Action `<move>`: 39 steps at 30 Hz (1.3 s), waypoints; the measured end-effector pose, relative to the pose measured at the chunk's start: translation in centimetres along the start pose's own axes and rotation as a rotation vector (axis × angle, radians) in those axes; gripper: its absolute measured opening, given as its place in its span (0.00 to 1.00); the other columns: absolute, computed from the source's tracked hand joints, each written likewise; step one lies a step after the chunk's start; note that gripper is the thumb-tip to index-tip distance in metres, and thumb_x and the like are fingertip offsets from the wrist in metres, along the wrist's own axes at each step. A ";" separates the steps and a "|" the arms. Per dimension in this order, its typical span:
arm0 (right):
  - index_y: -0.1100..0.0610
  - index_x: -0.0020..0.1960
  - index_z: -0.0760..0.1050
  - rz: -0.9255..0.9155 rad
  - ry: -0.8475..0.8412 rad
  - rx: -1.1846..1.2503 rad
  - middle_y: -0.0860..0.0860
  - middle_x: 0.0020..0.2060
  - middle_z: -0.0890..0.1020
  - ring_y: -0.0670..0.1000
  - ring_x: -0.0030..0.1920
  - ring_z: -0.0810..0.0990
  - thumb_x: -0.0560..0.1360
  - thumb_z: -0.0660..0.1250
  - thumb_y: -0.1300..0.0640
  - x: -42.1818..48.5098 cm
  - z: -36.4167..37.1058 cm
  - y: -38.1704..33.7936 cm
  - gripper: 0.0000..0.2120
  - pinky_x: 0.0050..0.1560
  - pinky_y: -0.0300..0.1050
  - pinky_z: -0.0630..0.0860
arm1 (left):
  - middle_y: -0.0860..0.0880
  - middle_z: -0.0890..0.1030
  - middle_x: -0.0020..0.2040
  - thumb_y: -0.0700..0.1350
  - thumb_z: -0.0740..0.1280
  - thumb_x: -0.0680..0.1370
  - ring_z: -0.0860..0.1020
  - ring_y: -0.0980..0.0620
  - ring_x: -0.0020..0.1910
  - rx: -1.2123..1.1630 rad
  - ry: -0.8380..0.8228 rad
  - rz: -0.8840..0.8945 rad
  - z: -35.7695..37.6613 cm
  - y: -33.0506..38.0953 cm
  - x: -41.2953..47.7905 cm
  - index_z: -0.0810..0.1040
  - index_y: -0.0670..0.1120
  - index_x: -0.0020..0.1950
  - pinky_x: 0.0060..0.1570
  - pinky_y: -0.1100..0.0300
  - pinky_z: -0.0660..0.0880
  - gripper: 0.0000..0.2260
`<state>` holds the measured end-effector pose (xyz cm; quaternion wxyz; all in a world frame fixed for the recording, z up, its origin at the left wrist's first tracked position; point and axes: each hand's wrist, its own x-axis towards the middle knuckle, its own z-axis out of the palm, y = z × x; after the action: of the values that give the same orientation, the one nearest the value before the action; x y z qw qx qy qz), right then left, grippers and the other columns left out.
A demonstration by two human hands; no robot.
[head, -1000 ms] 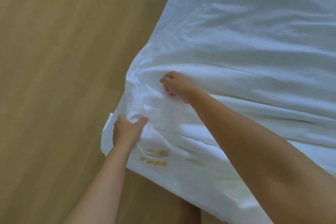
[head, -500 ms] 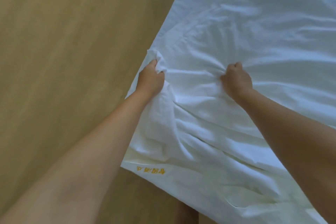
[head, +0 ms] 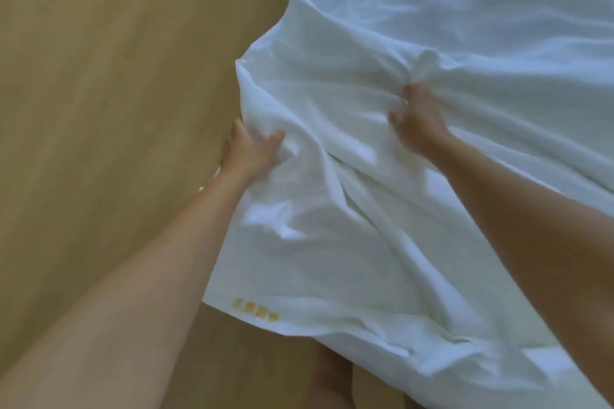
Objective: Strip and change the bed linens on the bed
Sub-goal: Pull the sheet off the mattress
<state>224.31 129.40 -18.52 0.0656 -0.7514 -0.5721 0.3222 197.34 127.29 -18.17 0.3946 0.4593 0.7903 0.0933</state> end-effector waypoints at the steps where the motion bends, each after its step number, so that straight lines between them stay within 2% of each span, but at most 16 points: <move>1: 0.65 0.71 0.61 -0.022 -0.028 0.018 0.64 0.69 0.65 0.61 0.68 0.64 0.77 0.62 0.59 -1.9 1.1 0.4 0.25 0.67 0.47 0.58 | 0.40 0.62 0.74 0.59 0.70 0.72 0.60 0.43 0.73 0.068 -0.044 -0.002 0.5 -1.7 -2.1 0.55 0.40 0.75 0.72 0.49 0.58 0.42; 5: 0.64 0.72 0.63 -0.068 -0.039 0.026 0.62 0.71 0.64 0.61 0.72 0.61 0.76 0.65 0.57 -10.8 4.1 2.6 0.27 0.70 0.48 0.53 | 0.44 0.50 0.78 0.65 0.68 0.70 0.49 0.48 0.77 0.261 -0.177 0.035 2.5 -6.6 -9.4 0.45 0.44 0.78 0.74 0.52 0.50 0.48; 9: 0.64 0.67 0.69 -0.126 -0.045 -0.008 0.63 0.66 0.70 0.64 0.66 0.68 0.73 0.69 0.59 -19.5 4.5 5.9 0.24 0.66 0.56 0.62 | 0.44 0.43 0.78 0.69 0.68 0.66 0.44 0.47 0.77 0.415 -0.199 0.111 4.0 -6.5 -12.5 0.40 0.45 0.78 0.73 0.46 0.47 0.55; 13: 0.63 0.63 0.72 -0.067 -0.137 -0.084 0.62 0.63 0.72 0.64 0.64 0.70 0.66 0.66 0.60 -25.8 3.2 10.8 0.25 0.64 0.57 0.63 | 0.44 0.39 0.78 0.69 0.68 0.66 0.37 0.46 0.76 0.672 -0.345 0.669 8.0 -4.7 -17.0 0.37 0.51 0.77 0.70 0.42 0.37 0.54; 15: 0.60 0.69 0.66 0.012 -0.251 -0.213 0.58 0.69 0.67 0.60 0.70 0.63 0.67 0.65 0.59 -28.2 2.5 14.1 0.30 0.69 0.53 0.55 | 0.44 0.38 0.77 0.67 0.69 0.65 0.35 0.46 0.75 0.783 -0.529 0.891 11.5 -4.0 -20.2 0.39 0.52 0.78 0.69 0.39 0.35 0.53; 17: 0.54 0.74 0.57 0.063 -0.337 -0.365 0.54 0.74 0.58 0.54 0.74 0.52 0.70 0.63 0.55 -30.3 1.9 17.7 0.34 0.72 0.52 0.48 | 0.44 0.37 0.77 0.65 0.70 0.65 0.36 0.45 0.75 0.906 -0.653 1.007 15.5 -3.9 -23.5 0.40 0.50 0.77 0.68 0.36 0.38 0.54; 20: 0.49 0.77 0.44 0.095 -0.466 -0.457 0.50 0.77 0.43 0.53 0.76 0.40 0.72 0.61 0.51 -32.7 1.4 21.8 0.39 0.73 0.56 0.38 | 0.42 0.42 0.77 0.59 0.71 0.69 0.42 0.42 0.76 1.042 -0.676 1.000 20.3 -3.6 -26.5 0.43 0.47 0.77 0.68 0.34 0.42 0.49; 22: 0.47 0.76 0.41 0.066 -0.489 -0.486 0.50 0.76 0.40 0.54 0.76 0.37 0.71 0.63 0.48 -34.0 1.4 23.3 0.42 0.72 0.60 0.37 | 0.41 0.58 0.74 0.50 0.69 0.72 0.56 0.43 0.74 1.051 -0.566 1.003 21.9 -2.5 -27.3 0.58 0.47 0.74 0.67 0.34 0.53 0.35; 24: 0.46 0.76 0.40 0.053 -0.478 -0.519 0.51 0.76 0.41 0.55 0.76 0.40 0.71 0.66 0.43 -35.3 1.7 24.0 0.45 0.71 0.64 0.43 | 0.43 0.75 0.61 0.45 0.68 0.71 0.72 0.44 0.61 1.054 -0.433 1.035 22.7 -1.2 -27.9 0.73 0.44 0.62 0.59 0.41 0.67 0.19; 27: 0.50 0.75 0.46 0.130 -0.373 -0.584 0.56 0.73 0.54 0.58 0.73 0.55 0.74 0.66 0.49 -36.3 1.5 24.6 0.39 0.67 0.59 0.60 | 0.42 0.74 0.55 0.41 0.58 0.77 0.73 0.42 0.53 1.002 -0.458 0.966 22.7 0.2 -28.4 0.70 0.42 0.59 0.47 0.50 0.68 0.11; 29: 0.57 0.68 0.60 0.148 -0.213 -0.581 0.57 0.62 0.70 0.57 0.60 0.71 0.76 0.59 0.60 -35.7 0.6 24.2 0.21 0.53 0.50 0.69 | 0.39 0.72 0.51 0.40 0.58 0.78 0.74 0.39 0.47 0.912 -0.427 0.988 21.1 1.1 -27.7 0.69 0.40 0.56 0.36 0.51 0.65 0.08; 30: 0.59 0.62 0.65 0.128 -0.158 -0.531 0.56 0.55 0.75 0.57 0.53 0.75 0.77 0.57 0.63 -35.4 0.3 23.5 0.14 0.45 0.47 0.69 | 0.38 0.71 0.49 0.40 0.59 0.78 0.74 0.38 0.45 0.923 -0.394 1.011 19.6 1.5 -27.1 0.69 0.39 0.55 0.34 0.51 0.63 0.08; 33: 0.58 0.47 0.65 0.008 -0.109 -0.232 0.54 0.38 0.75 0.58 0.39 0.74 0.77 0.56 0.61 -34.8 0.5 17.8 0.00 0.31 0.45 0.59 | 0.36 0.71 0.48 0.41 0.59 0.79 0.74 0.37 0.40 1.015 -0.277 0.975 13.9 2.1 -24.1 0.68 0.39 0.53 0.33 0.51 0.63 0.06; 35: 0.57 0.44 0.61 -0.010 -0.087 -0.029 0.51 0.34 0.70 0.55 0.34 0.68 0.76 0.58 0.60 -35.2 1.6 13.3 0.06 0.30 0.46 0.57 | 0.38 0.71 0.47 0.41 0.57 0.79 0.73 0.40 0.39 1.104 -0.220 0.891 10.9 2.0 -22.9 0.66 0.40 0.52 0.34 0.51 0.65 0.05; 37: 0.56 0.44 0.63 0.048 -0.048 0.110 0.51 0.36 0.71 0.54 0.37 0.68 0.77 0.58 0.59 -35.3 2.5 11.0 0.04 0.33 0.46 0.60 | 0.39 0.72 0.49 0.41 0.57 0.79 0.73 0.40 0.44 1.179 -0.229 0.828 10.4 2.0 -23.1 0.67 0.41 0.54 0.37 0.51 0.67 0.06; 39: 0.58 0.50 0.67 0.152 -0.022 0.130 0.54 0.45 0.76 0.56 0.44 0.72 0.78 0.57 0.58 -34.7 2.5 11.6 0.03 0.38 0.46 0.63 | 0.41 0.71 0.55 0.42 0.59 0.77 0.72 0.41 0.52 1.234 -0.297 0.890 11.6 2.0 -24.2 0.67 0.42 0.60 0.43 0.50 0.69 0.12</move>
<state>227.67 93.53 -11.70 0.0833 -0.7831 -0.4922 0.3708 213.31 106.57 -11.93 0.0944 0.8781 0.3791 -0.2764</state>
